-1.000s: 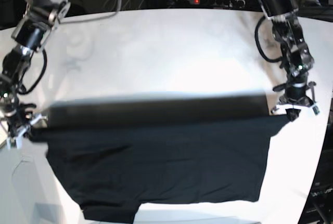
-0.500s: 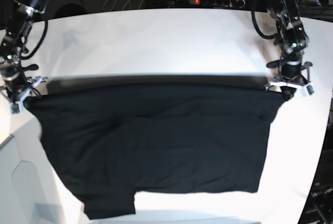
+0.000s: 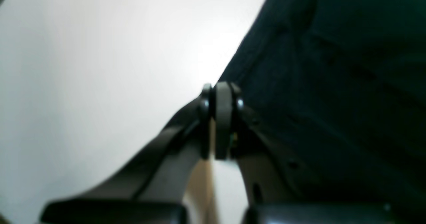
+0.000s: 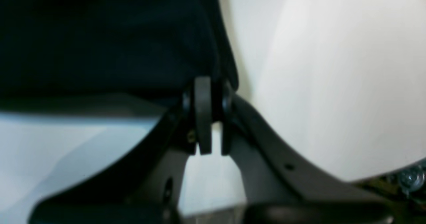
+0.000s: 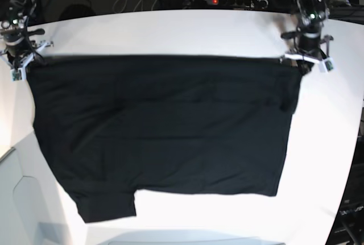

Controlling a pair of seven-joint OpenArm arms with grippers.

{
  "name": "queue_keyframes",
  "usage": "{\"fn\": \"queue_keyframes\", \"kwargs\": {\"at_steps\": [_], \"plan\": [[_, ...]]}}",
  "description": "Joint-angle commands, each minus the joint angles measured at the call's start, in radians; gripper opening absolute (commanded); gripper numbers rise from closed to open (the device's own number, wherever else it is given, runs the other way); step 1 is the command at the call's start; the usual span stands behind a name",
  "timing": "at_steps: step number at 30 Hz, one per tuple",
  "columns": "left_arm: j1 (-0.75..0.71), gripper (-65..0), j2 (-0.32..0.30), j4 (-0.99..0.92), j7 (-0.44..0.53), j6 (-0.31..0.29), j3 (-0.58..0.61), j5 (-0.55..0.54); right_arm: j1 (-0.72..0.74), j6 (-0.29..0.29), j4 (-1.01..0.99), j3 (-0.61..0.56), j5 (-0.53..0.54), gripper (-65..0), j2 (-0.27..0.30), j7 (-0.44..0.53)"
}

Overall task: Fold the T-shirt properly
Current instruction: 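Lift the shirt's collar edge and pull it further toward the robot, then release the collar edge with both grippers and raise them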

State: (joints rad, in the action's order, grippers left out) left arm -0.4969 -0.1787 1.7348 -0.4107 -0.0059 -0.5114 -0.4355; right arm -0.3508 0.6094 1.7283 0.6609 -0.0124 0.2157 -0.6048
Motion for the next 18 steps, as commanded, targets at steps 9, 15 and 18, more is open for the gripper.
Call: {"fn": "queue_keyframes", "kwargs": {"at_steps": [9, 15, 18], "plan": [[-0.098, -64.9, 0.008, 0.072, 0.022, 0.001, -0.106, 0.000, -0.092, -0.001, 0.022, 0.009, 0.009, -65.0, 0.015, 0.018], [-0.150, -64.9, 0.012, 0.066, 0.022, 0.001, -0.105, 0.000, -0.126, -0.001, 0.022, 0.009, 0.007, -65.0, 0.018, 0.018], [-0.167, -64.9, 0.012, 0.064, 0.022, 0.001, -0.105, 0.000, -0.141, -0.001, 0.022, 0.009, 0.007, -65.0, 0.018, 0.018]]}}
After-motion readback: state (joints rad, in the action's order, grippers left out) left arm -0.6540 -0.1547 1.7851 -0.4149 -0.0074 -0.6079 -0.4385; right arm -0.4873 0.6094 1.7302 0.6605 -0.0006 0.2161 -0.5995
